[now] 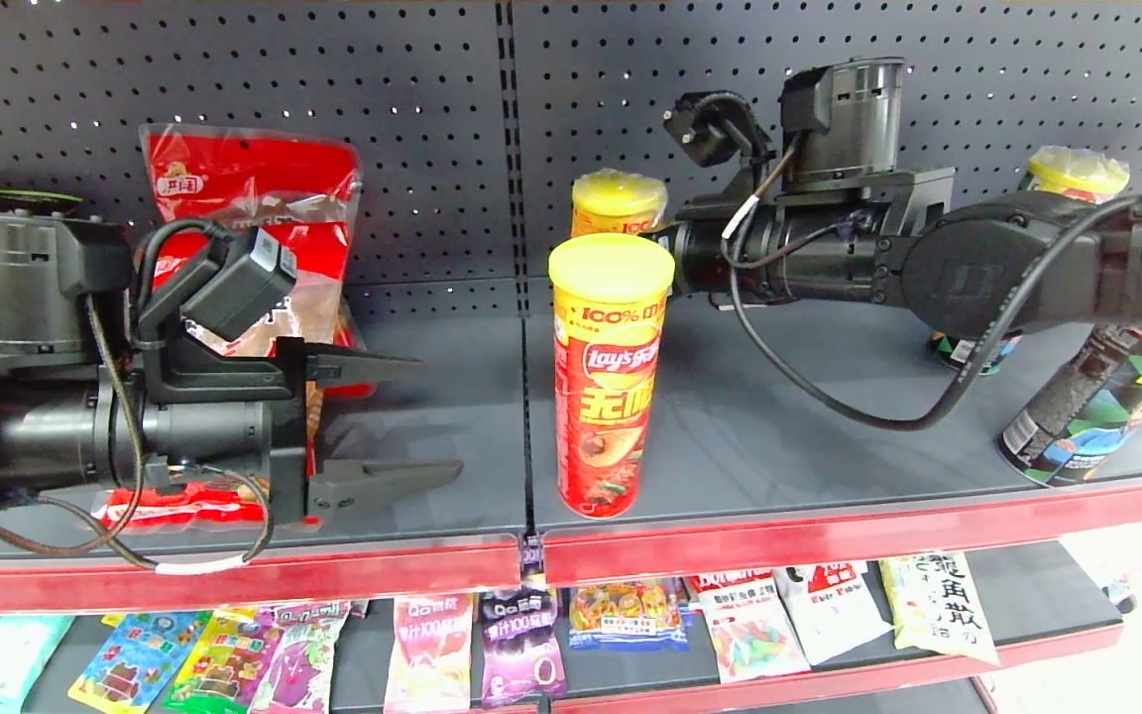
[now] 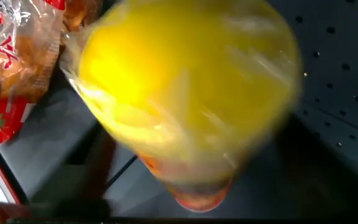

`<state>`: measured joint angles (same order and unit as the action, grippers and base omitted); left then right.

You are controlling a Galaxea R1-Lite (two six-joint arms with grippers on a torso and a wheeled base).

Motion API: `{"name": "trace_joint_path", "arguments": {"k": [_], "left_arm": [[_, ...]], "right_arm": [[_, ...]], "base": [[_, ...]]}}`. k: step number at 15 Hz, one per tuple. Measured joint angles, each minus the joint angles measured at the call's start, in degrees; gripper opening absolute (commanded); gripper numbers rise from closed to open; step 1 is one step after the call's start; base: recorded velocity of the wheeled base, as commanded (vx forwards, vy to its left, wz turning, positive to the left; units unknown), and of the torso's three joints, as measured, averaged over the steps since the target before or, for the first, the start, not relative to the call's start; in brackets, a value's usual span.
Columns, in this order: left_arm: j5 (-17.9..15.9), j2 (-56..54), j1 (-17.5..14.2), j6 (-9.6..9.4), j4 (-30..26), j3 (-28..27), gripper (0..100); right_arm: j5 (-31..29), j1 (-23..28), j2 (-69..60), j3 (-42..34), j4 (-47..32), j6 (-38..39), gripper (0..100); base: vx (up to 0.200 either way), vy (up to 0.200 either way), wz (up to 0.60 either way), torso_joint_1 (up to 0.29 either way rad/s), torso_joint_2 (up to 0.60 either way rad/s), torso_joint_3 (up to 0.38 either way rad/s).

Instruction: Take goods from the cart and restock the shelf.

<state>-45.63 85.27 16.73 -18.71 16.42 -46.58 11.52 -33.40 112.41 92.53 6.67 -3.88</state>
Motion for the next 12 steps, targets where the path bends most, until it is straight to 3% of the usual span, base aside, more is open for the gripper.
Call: {"name": "trace_joint_path", "arguments": {"k": [9,12], "left_arm": [[2.7,1.1,0.1,-0.50,0.2,0.1,100],[4.0,2.4,0.2,-0.52,2.8,0.0,100]], "right_arm": [[-2.7,2.7,-11.8,-17.2,0.4,0.1,100],[-2.9,3.1,-17.9,-25.2,0.4,0.1,100]], "base": [[0.000,0.000,0.00,0.000,0.00,0.000],[0.000,0.000,0.00,0.000,0.00,0.000]]}}
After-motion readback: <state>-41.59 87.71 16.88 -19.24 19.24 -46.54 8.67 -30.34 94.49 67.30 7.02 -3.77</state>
